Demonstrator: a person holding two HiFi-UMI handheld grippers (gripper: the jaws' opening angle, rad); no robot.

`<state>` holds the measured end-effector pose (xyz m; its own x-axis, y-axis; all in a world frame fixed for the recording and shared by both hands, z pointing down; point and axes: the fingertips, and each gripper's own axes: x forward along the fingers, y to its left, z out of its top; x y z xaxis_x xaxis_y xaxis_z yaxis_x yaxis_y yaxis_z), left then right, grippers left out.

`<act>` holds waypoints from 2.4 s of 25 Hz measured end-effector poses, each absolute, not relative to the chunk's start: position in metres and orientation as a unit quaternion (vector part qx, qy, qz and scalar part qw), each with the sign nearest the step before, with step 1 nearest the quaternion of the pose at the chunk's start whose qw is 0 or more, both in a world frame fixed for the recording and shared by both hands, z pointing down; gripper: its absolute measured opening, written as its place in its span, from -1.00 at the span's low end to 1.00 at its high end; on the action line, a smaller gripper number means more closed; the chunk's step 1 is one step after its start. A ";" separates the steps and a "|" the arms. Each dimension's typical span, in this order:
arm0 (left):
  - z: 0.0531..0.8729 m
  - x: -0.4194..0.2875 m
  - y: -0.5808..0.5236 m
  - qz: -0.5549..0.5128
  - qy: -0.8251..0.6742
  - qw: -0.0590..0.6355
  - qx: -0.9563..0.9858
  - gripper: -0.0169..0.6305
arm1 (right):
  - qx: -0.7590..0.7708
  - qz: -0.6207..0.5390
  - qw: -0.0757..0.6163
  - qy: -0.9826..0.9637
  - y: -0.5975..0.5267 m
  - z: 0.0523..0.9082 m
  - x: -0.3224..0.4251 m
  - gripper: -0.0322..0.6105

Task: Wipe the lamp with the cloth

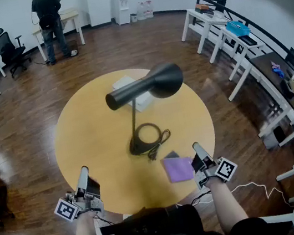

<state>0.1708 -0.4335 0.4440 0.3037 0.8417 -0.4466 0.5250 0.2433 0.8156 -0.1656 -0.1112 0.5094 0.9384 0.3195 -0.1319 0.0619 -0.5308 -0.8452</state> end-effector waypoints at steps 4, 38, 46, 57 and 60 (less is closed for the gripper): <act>0.449 0.162 -0.419 0.160 0.586 0.502 0.616 -0.94 | -0.911 0.016 0.387 -0.142 -0.120 0.528 -0.158 -0.89; 0.604 0.084 -0.338 0.417 0.590 0.152 0.675 -0.40 | -0.840 -0.494 0.125 -0.186 -0.159 0.732 -0.146 0.15; 0.594 0.076 -0.331 0.410 0.609 0.164 0.660 -0.40 | -0.824 -0.534 0.114 -0.154 -0.160 0.747 -0.155 -0.26; 0.560 0.086 -0.321 0.365 0.643 0.180 0.649 -0.40 | -0.883 -0.430 0.111 -0.150 -0.149 0.670 -0.124 -0.59; 0.549 0.096 -0.319 0.350 0.651 0.198 0.644 -0.40 | -0.915 -0.359 0.089 -0.159 -0.137 0.605 -0.103 -0.59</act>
<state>0.0956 -0.3188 0.5487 -0.0930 0.9766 0.1941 0.6997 -0.0746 0.7105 -0.1030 -0.1366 0.6054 0.6919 0.2263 0.6856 0.3545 -0.9337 -0.0495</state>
